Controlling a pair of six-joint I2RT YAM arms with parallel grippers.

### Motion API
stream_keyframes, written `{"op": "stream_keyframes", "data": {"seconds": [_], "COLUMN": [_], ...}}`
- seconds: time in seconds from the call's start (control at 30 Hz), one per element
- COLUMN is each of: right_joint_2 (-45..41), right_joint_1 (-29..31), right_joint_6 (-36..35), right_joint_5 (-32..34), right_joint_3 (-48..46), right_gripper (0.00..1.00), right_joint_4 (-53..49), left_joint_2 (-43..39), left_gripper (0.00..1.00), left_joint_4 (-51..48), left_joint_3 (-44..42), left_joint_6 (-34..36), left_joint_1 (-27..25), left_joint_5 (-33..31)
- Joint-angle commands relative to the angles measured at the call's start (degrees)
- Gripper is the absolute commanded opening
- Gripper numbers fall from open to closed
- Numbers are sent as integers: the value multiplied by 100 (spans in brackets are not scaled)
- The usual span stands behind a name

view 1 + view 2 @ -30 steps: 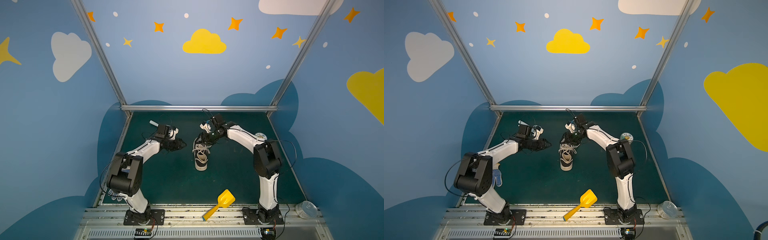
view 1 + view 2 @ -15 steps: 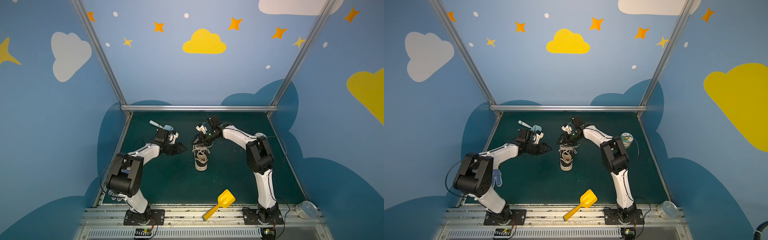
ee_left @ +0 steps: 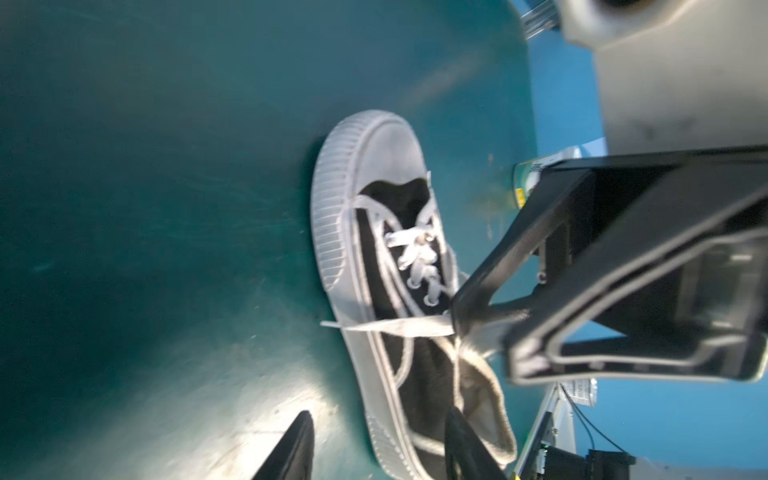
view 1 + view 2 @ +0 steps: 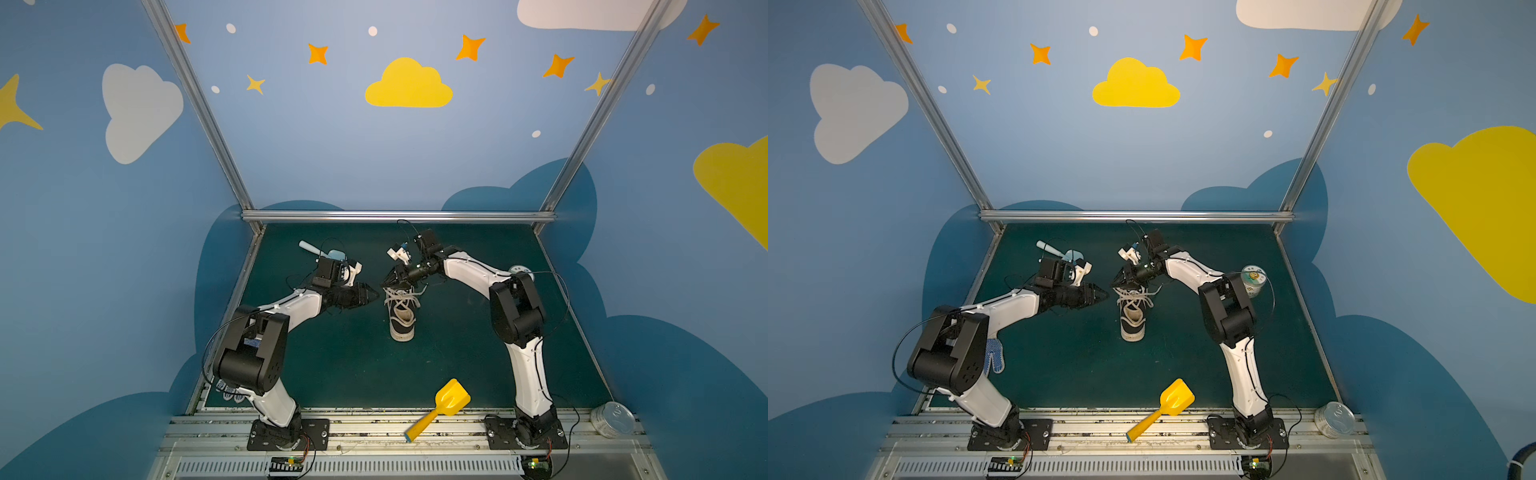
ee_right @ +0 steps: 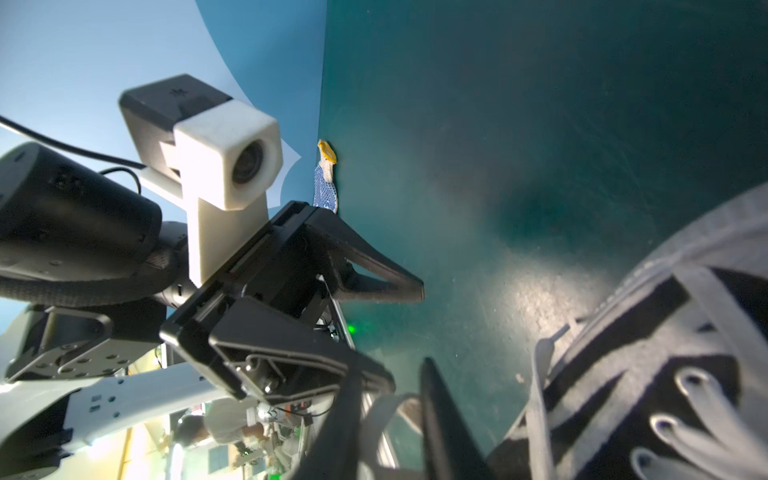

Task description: Tie the shoes

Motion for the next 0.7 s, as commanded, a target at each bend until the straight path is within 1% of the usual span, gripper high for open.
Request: {"op": "stream_keyframes", "data": {"seconds": [0.0,0.1,0.2,0.47,0.67], "right_joint_2": [87,92,95,80,76], "right_joint_1": [-46,-72,-95,-146,-171], "right_joint_6": [0,24,18,18,140], "right_joint_5": [-128,-112,-46,-30,-37], "right_joint_3": [102,102,104,111,103], "right_gripper": [14,7,0,0,0], "right_joint_4": [92,91,50,47,153], "left_joint_2": [58,85,219,725,1136], "left_gripper": [51,53,55,56,56], "left_joint_4": [638,1173,1991,3469,4713], "left_joint_3": [-115,-277,-513,-655,-804], "left_joint_6": [-268,-442,-824,-1479,-2054], "left_joint_1": [-83,-200,-244,-513,-557], "left_joint_5": [279,335,460,410,400]}}
